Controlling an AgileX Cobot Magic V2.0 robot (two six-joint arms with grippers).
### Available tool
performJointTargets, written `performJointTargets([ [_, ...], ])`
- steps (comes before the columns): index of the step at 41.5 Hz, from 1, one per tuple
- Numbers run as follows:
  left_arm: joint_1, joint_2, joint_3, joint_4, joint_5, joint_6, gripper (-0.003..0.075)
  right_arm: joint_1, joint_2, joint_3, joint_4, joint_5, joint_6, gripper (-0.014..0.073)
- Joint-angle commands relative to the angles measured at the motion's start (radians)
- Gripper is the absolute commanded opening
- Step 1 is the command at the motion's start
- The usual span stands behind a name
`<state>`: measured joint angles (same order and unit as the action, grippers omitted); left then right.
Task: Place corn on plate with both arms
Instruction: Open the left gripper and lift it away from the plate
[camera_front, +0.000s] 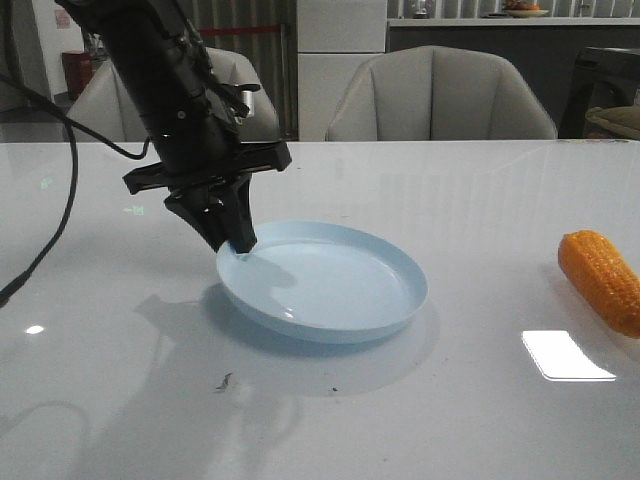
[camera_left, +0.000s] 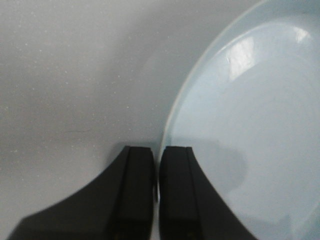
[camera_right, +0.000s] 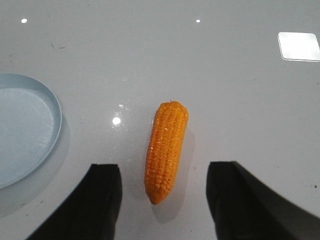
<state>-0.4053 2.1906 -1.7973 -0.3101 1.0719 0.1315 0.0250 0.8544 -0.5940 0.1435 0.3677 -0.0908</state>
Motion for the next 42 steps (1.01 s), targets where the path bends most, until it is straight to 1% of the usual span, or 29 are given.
performJointTargets([
  [1, -0.008, -0.064, -0.034, -0.023, -0.03, -0.005, 0.0304, -0.004, -0.003, -0.033, -0.007, -0.063, -0.01, 0.0486],
  [3, -0.008, -0.064, -0.034, -0.023, -0.033, -0.005, 0.0382, -0.004, -0.003, -0.033, -0.007, -0.063, -0.01, 0.0486],
  [5, -0.008, -0.064, -0.034, -0.021, -0.034, -0.005, 0.0428, -0.004, -0.003, -0.033, -0.007, -0.063, -0.01, 0.0486],
  [6, -0.008, -0.064, -0.034, -0.021, -0.034, -0.005, 0.0449, -0.004, -0.003, -0.033, -0.007, -0.063, -0.01, 0.0486],
  [8, -0.008, -0.064, -0.034, -0.021, -0.034, -0.005, 0.0461, -0.004, -0.003, -0.033, -0.007, -0.063, -0.01, 0.0486],
  [12, -0.004, -0.064, -0.035, -0.005, -0.016, 0.0, 0.0454, -0.004, -0.003, -0.033, -0.007, -0.063, -0.01, 0.0486],
  [16, 0.007, -0.064, -0.051, 0.023, 0.035, 0.0, 0.0454, -0.004, -0.003, -0.033, -0.007, -0.063, -0.01, 0.0486],
  [19, 0.019, -0.066, -0.078, 0.058, 0.057, 0.0, 0.0454, -0.004, -0.003, -0.033, -0.007, -0.063, -0.01, 0.0486],
  [23, 0.039, -0.089, -0.119, 0.138, 0.048, 0.0, 0.0454, -0.004, -0.003, -0.033, -0.007, -0.063, -0.01, 0.0486],
  [28, 0.069, -0.172, -0.146, 0.223, -0.014, 0.0, 0.0454, -0.004, -0.003, -0.033, -0.007, -0.046, -0.01, 0.0486],
  [33, 0.106, -0.283, -0.144, 0.245, -0.099, 0.0, 0.0454, -0.004, -0.003, -0.033, -0.007, -0.024, -0.01, 0.0486],
  [38, 0.149, -0.415, -0.106, 0.245, -0.206, 0.0, 0.0454, -0.004, -0.003, -0.033, -0.007, -0.022, -0.01, 0.0486],
  [42, 0.194, -0.518, -0.029, 0.25, -0.285, 0.0, 0.0454, -0.004, -0.003, -0.033, -0.007, -0.022, -0.01, 0.0486],
])
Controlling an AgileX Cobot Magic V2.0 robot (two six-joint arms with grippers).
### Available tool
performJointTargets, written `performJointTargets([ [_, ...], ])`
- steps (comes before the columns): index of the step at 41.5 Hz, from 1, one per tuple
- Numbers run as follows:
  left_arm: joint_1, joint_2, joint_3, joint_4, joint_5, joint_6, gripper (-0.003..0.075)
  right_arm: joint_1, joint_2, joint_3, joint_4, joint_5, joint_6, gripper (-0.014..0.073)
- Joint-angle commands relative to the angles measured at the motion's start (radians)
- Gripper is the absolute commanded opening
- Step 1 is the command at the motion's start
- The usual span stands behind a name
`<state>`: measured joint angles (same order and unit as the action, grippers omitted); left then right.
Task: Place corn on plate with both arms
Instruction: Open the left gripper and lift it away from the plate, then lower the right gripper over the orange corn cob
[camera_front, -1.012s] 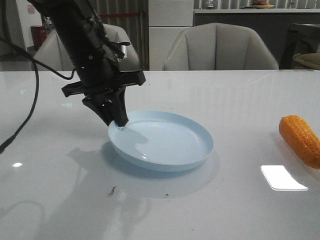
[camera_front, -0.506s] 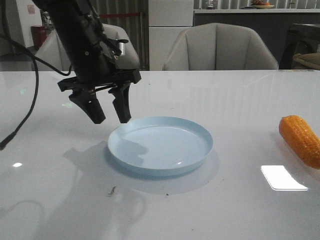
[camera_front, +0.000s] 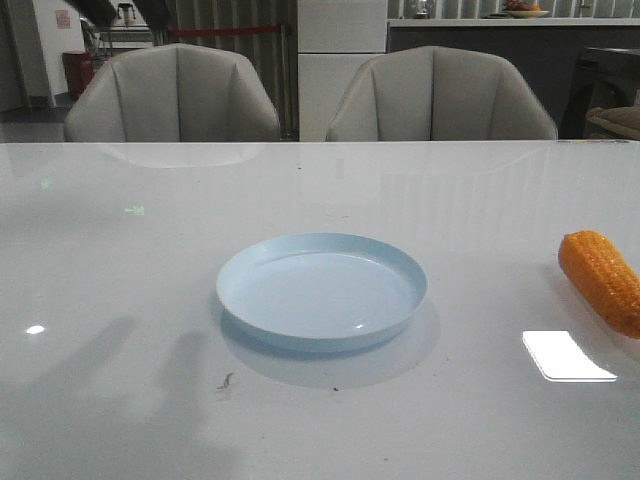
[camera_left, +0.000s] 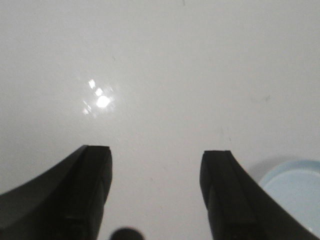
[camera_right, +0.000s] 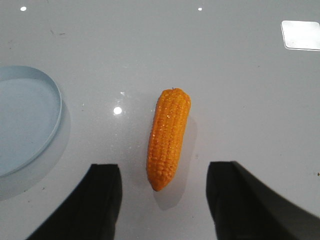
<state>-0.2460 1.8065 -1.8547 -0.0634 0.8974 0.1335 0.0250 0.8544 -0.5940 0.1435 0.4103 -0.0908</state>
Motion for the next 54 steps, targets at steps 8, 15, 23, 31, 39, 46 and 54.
performJointTargets([
  [8, 0.135, -0.38, 0.377, 0.009, -0.326, -0.002, 0.0454, -0.004, -0.003, -0.033, -0.007, -0.062, -0.01, 0.0486],
  [15, 0.204, -0.615, 0.806, 0.009, -0.615, -0.002, 0.0454, -0.004, -0.003, -0.033, -0.007, -0.05, -0.01, 0.0486],
  [23, 0.228, -0.83, 1.109, 0.009, -0.769, -0.002, 0.0454, -0.004, 0.005, -0.035, -0.019, -0.012, -0.01, 0.0486],
  [31, 0.228, -0.946, 1.209, 0.009, -0.737, -0.002, 0.0454, -0.009, 0.1, -0.135, -0.033, 0.02, -0.01, 0.0486],
  [39, 0.228, -0.97, 1.222, 0.009, -0.722, -0.002, 0.0454, -0.009, 0.301, -0.347, -0.035, 0.099, -0.01, 0.0486],
  [46, 0.228, -0.97, 1.222, 0.005, -0.685, -0.002, 0.0454, -0.009, 0.528, -0.557, -0.035, 0.224, -0.006, 0.0486],
  [54, 0.228, -0.97, 1.222, 0.002, -0.672, -0.002, 0.0454, -0.009, 0.762, -0.75, -0.037, 0.348, 0.052, 0.0486],
])
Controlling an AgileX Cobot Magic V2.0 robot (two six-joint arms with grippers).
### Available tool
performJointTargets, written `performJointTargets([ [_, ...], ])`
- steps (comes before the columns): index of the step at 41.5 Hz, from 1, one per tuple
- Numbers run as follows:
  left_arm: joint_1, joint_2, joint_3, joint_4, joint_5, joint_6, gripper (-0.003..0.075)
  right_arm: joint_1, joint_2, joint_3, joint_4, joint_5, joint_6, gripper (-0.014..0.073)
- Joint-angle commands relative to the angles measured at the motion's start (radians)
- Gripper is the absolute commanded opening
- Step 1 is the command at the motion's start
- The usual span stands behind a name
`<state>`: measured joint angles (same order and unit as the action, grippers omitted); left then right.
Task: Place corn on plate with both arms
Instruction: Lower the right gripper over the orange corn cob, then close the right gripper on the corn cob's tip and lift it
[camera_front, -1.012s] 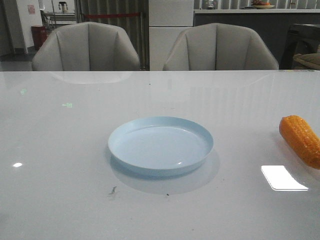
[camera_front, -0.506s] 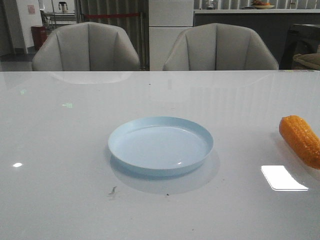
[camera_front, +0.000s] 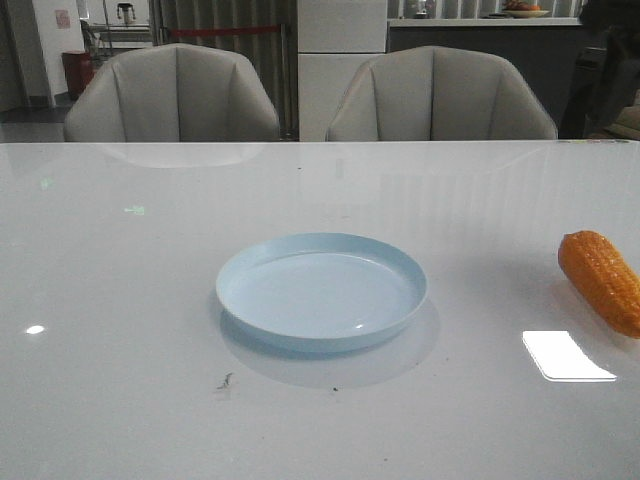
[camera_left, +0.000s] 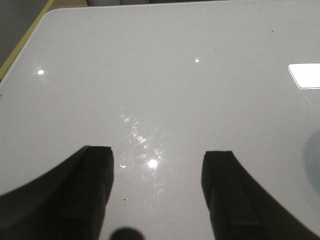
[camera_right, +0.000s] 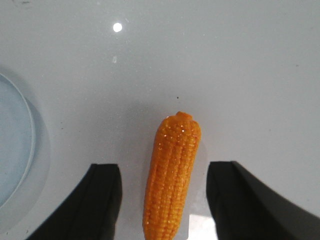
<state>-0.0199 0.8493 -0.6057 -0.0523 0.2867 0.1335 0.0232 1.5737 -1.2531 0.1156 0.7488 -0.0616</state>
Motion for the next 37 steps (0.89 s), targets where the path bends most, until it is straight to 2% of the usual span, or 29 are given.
performJointTargets([
  [1, 0.002, -0.012, -0.027, -0.009, -0.059, -0.002, 0.0454, -0.008, 0.063, -0.106, -0.009, 0.018, 0.027, 0.0486],
  [10, 0.002, -0.012, -0.027, -0.009, -0.026, -0.002, 0.0454, -0.008, 0.207, -0.19, -0.025, 0.086, 0.041, 0.0486],
  [17, 0.002, -0.012, -0.027, -0.009, -0.023, -0.002, 0.0454, -0.008, 0.272, -0.192, -0.109, 0.126, 0.087, 0.0486],
  [37, 0.002, -0.012, -0.027, -0.009, -0.023, -0.002, 0.0454, -0.007, 0.359, -0.192, -0.066, 0.104, 0.086, 0.049],
])
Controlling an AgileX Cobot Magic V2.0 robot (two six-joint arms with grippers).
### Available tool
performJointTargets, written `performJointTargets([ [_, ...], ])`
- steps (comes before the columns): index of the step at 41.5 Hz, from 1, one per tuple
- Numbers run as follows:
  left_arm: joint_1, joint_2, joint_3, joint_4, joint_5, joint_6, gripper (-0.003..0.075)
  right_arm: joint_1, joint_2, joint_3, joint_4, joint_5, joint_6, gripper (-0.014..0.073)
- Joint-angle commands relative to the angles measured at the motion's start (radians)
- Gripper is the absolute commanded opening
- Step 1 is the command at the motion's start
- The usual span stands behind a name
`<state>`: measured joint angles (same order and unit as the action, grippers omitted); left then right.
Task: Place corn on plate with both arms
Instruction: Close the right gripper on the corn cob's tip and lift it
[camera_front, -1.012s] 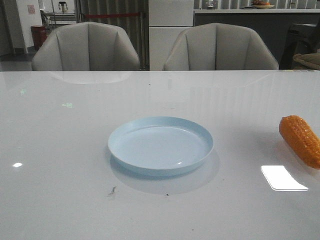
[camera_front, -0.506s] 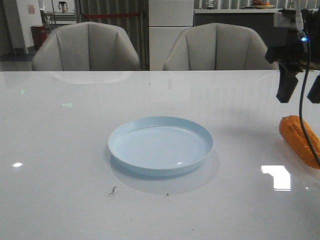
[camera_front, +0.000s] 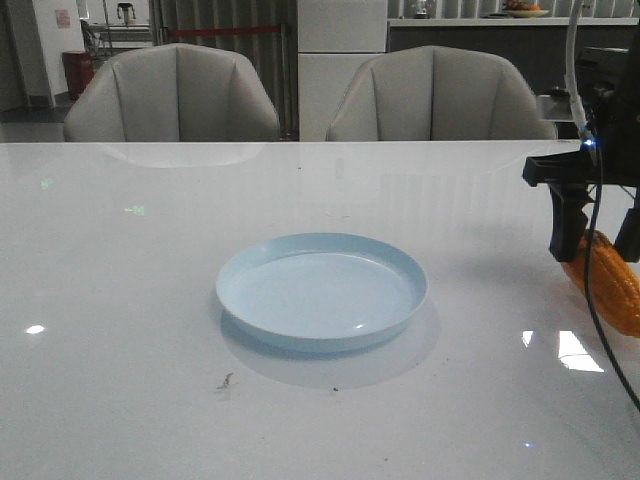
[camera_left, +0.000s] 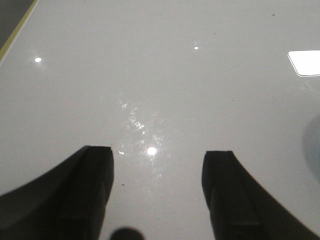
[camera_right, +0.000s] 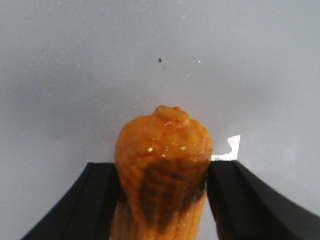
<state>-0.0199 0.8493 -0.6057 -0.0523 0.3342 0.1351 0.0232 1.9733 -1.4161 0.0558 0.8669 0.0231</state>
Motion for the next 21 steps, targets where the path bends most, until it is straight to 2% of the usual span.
performJointTargets([
  [1, 0.002, -0.012, -0.027, -0.009, -0.071, -0.003, 0.0454, -0.007, -0.04, -0.028, -0.004, -0.013, 0.001, 0.049],
  [21, 0.002, -0.012, -0.027, -0.009, -0.074, -0.003, 0.0454, -0.005, 0.006, -0.028, 0.003, -0.013, -0.004, 0.049],
])
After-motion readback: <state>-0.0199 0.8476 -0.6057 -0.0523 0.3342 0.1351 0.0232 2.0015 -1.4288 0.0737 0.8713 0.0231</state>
